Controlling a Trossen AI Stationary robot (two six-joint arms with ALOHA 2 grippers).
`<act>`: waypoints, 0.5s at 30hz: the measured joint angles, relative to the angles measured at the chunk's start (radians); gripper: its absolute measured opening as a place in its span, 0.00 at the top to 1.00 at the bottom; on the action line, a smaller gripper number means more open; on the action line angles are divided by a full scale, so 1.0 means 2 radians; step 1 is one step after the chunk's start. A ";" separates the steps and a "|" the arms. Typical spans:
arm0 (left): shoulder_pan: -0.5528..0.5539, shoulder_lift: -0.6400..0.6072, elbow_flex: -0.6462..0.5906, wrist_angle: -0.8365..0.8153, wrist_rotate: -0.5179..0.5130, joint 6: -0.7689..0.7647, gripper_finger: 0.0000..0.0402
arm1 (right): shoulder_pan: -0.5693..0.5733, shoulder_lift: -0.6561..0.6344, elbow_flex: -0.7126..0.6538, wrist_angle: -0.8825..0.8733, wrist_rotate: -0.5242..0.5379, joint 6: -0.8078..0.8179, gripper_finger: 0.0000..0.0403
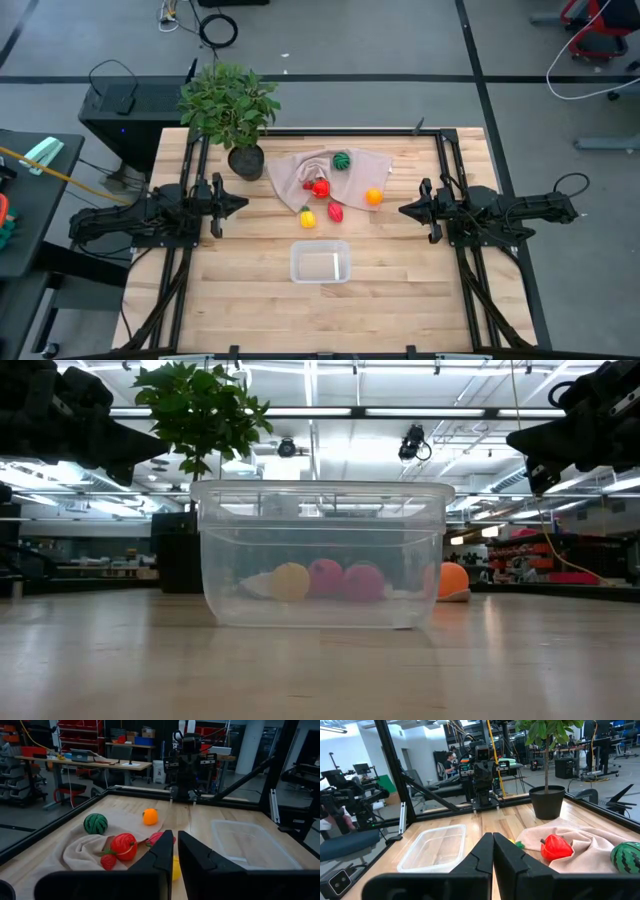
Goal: Pick and placing Produce into tupperware
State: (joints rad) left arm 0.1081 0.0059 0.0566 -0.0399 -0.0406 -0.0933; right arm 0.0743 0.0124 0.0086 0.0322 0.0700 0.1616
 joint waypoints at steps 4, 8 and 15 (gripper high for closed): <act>0.000 0.000 0.000 0.001 0.000 0.000 0.93 | 0.000 0.000 0.000 0.000 0.000 0.000 0.96; 0.000 0.000 0.000 0.010 0.000 -0.003 0.94 | 0.000 0.000 0.000 0.000 0.000 0.000 0.96; 0.000 0.000 0.000 0.025 0.000 -0.026 0.93 | 0.000 0.000 0.000 0.001 0.000 -0.002 0.96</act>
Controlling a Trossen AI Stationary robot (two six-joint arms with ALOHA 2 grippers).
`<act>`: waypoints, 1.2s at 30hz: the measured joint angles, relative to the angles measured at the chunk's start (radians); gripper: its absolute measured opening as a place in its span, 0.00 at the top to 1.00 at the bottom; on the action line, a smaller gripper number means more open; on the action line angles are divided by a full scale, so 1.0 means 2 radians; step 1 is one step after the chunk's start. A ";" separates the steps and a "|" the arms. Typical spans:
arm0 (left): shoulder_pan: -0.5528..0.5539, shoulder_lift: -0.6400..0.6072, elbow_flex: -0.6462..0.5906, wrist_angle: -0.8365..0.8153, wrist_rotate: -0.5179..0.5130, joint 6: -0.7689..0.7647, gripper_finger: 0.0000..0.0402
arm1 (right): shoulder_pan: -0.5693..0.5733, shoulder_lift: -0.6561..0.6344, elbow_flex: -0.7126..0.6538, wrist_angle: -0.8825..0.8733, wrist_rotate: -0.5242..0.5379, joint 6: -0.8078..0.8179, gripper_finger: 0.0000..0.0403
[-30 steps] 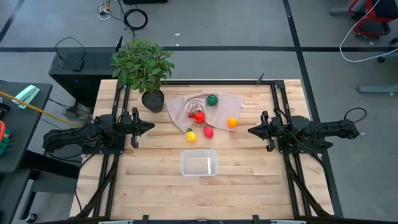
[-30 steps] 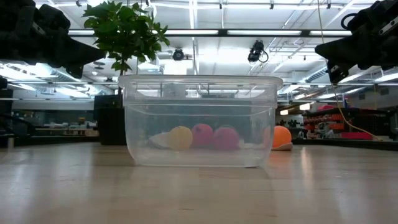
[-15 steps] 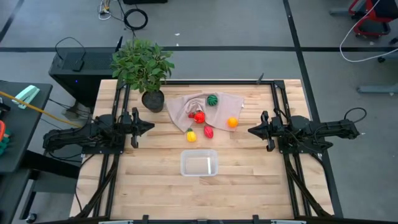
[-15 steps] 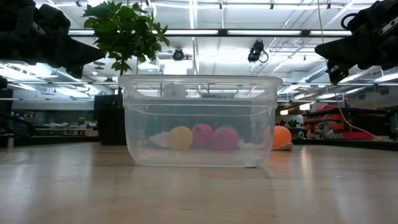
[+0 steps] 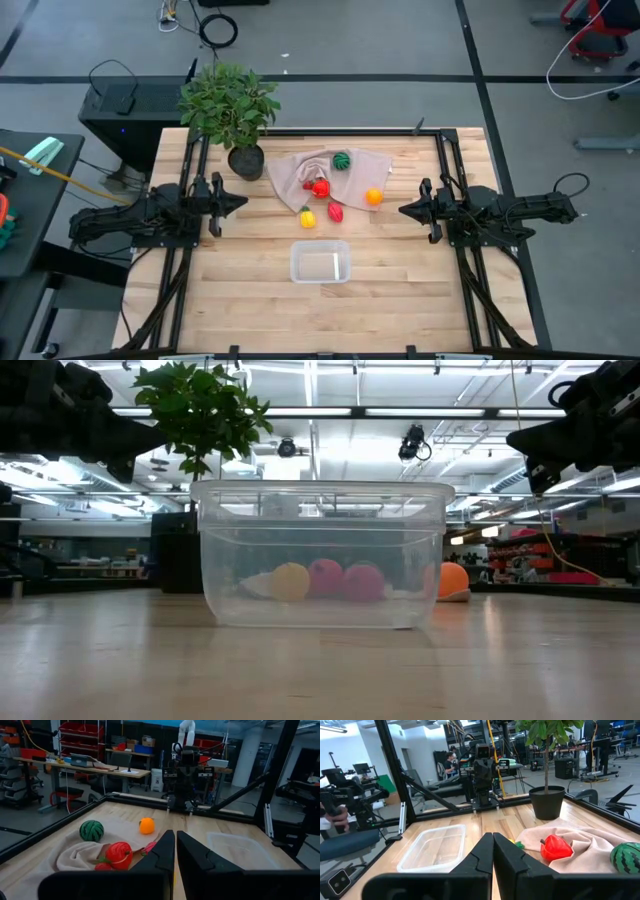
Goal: Pick and placing Produce into tupperware
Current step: Put the orange into the transparent bin
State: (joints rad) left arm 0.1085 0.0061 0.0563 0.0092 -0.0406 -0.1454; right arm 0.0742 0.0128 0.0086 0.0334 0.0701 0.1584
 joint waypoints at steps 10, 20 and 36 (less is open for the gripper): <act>0.000 0.000 0.000 0.172 -0.039 0.014 0.93 | 0.000 0.000 0.000 0.114 0.072 0.028 0.96; 0.000 0.000 0.014 0.405 -0.049 0.017 0.93 | 0.000 0.000 0.004 0.314 0.139 0.144 0.96; 0.000 0.207 0.219 0.362 -0.040 0.000 0.89 | 0.000 0.170 0.217 0.312 0.151 -0.042 0.96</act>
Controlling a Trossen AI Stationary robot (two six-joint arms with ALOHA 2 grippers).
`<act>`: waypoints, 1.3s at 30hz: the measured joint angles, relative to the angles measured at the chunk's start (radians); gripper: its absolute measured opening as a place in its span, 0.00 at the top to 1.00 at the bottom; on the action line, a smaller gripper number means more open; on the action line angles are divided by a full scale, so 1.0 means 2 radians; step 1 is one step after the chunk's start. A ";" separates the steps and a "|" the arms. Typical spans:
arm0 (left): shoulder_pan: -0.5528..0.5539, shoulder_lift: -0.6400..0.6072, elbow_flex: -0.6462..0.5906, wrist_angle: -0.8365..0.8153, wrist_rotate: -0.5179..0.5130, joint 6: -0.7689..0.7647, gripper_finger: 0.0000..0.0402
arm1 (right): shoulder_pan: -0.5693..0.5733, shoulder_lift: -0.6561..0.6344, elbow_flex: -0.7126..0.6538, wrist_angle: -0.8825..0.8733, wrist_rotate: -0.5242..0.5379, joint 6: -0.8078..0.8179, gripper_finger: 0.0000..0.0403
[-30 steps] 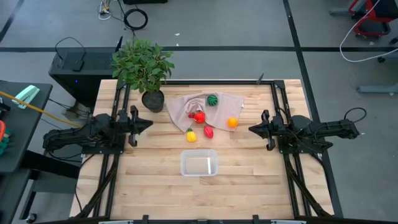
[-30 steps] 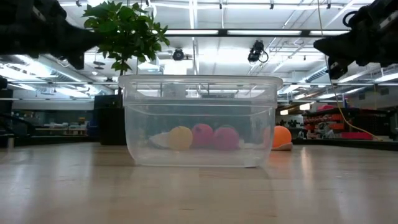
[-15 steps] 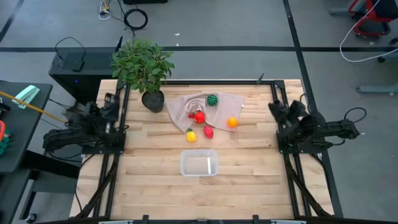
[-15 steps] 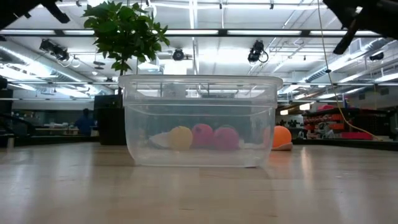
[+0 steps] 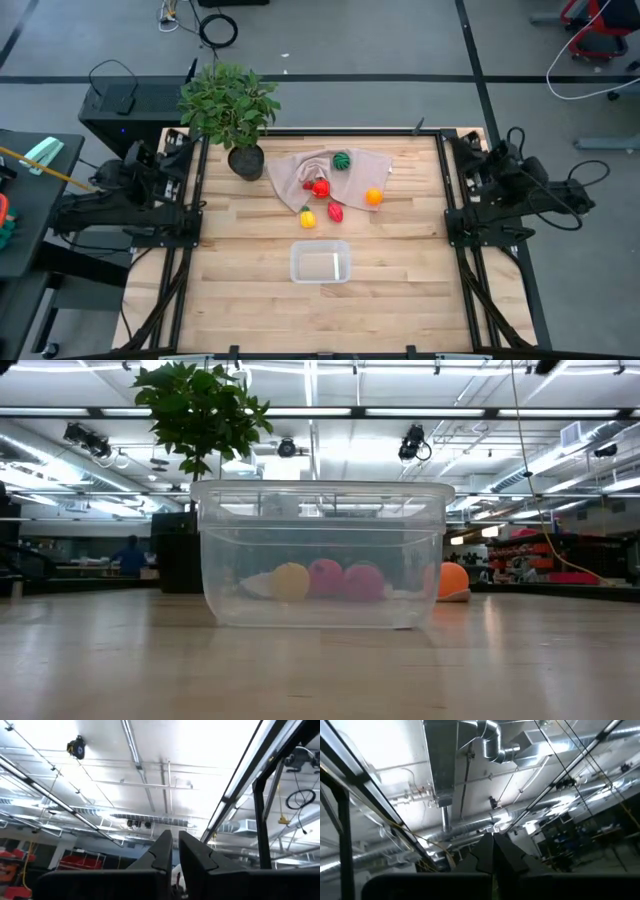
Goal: Pick and placing Produce into tupperware
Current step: Put the orange into the transparent bin
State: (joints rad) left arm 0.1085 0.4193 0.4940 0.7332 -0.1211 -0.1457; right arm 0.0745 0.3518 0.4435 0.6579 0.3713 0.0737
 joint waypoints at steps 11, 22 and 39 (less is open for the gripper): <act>-0.001 0.127 0.181 -0.142 0.037 0.001 0.81 | 0.000 0.181 0.234 -0.236 -0.019 0.065 0.96; -0.034 0.224 0.347 -0.456 0.028 -0.009 0.71 | 0.000 0.336 0.449 -0.619 -0.037 0.052 0.87; -0.138 0.363 0.465 -0.693 -0.125 -0.056 0.62 | -0.061 0.458 0.520 -0.820 -0.048 0.121 0.52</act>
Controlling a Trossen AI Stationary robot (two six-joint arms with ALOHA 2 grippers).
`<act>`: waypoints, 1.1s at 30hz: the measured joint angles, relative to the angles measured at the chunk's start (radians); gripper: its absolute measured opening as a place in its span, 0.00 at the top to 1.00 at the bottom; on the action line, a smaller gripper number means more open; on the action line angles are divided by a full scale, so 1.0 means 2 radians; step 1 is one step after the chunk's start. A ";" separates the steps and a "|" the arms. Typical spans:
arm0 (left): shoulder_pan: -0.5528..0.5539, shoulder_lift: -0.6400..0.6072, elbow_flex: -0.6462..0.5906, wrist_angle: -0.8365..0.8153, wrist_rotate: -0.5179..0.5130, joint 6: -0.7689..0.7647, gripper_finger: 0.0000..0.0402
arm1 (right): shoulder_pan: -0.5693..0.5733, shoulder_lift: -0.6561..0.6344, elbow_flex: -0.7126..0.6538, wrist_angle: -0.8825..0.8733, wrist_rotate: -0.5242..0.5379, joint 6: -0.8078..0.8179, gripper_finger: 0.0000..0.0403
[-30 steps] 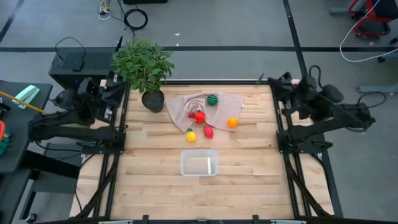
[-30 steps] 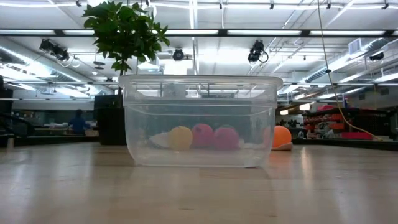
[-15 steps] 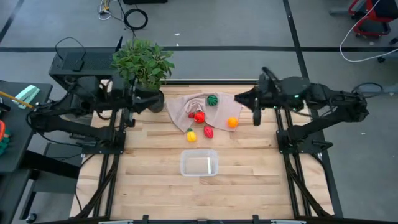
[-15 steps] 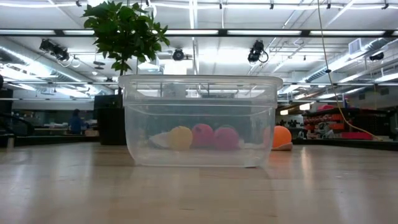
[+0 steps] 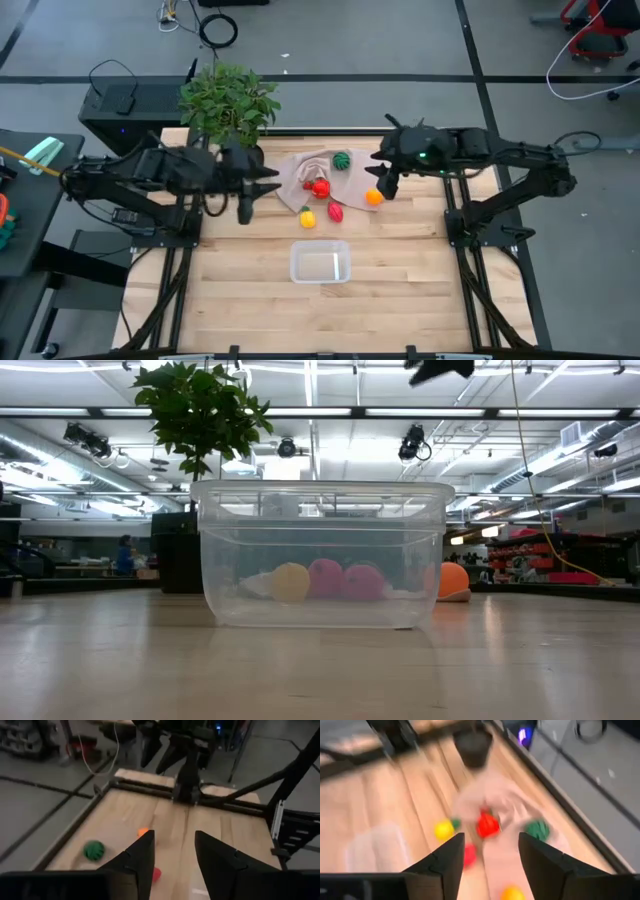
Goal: Pick and placing Produce into tupperware
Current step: Put the orange into the transparent bin
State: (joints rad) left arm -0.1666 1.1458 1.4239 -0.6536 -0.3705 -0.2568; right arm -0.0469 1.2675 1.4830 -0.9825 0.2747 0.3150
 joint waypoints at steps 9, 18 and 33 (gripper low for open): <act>0.007 0.051 0.000 -0.082 -0.002 -0.084 0.60 | -0.053 0.055 0.000 -0.029 -0.065 0.030 0.50; 0.006 0.062 0.000 -0.083 0.004 -0.088 0.64 | -0.075 0.118 0.018 0.001 -0.173 -0.021 0.50; 0.006 0.062 0.000 -0.084 0.004 -0.088 0.64 | -0.137 0.253 0.166 -0.125 -0.179 -0.150 0.50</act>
State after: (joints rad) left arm -0.1547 1.2700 1.4235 -0.8221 -0.3622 -0.4332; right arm -0.3216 1.7739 1.8156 -1.2332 -0.0831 0.0158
